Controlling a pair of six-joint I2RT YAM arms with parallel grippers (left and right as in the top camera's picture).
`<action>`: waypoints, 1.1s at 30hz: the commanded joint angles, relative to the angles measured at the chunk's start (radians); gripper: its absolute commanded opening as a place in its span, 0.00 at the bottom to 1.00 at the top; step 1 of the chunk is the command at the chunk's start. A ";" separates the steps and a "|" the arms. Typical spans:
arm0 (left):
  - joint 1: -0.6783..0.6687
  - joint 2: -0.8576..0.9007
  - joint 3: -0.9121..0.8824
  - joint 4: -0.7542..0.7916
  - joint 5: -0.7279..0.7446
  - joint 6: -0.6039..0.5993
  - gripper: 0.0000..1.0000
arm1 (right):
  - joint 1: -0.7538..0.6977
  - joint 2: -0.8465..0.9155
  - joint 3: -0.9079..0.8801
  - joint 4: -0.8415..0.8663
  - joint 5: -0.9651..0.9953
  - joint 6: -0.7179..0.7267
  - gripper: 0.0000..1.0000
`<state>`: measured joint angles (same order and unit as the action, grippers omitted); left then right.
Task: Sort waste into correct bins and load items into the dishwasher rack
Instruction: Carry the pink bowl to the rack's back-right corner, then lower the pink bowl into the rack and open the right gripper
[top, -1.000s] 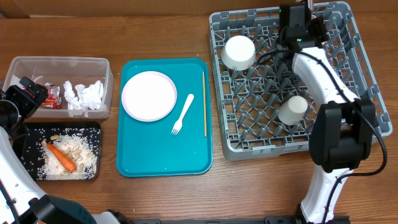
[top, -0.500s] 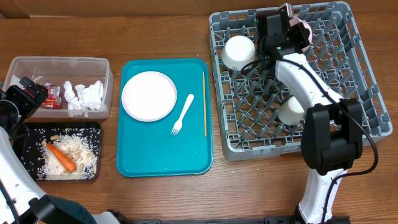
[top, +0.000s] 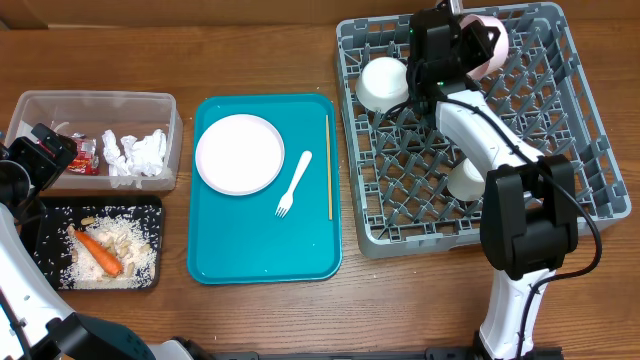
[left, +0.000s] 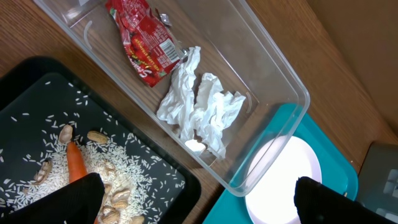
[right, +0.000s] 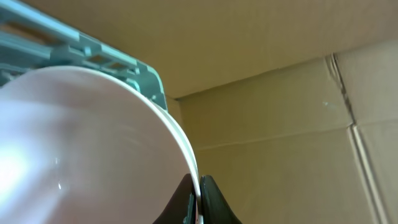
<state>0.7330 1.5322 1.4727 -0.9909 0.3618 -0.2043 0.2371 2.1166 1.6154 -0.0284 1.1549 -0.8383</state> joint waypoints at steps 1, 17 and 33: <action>0.000 0.001 0.023 0.001 -0.007 -0.006 1.00 | 0.016 0.011 -0.006 -0.034 0.019 -0.038 0.04; 0.000 0.001 0.023 0.001 -0.007 -0.005 1.00 | 0.066 0.012 -0.045 -0.093 0.044 0.001 0.04; 0.000 0.001 0.023 0.001 -0.007 -0.005 1.00 | 0.117 0.012 -0.045 -0.085 0.216 0.001 0.34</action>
<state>0.7330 1.5322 1.4727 -0.9909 0.3618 -0.2043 0.3565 2.1201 1.5742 -0.1200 1.2911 -0.8459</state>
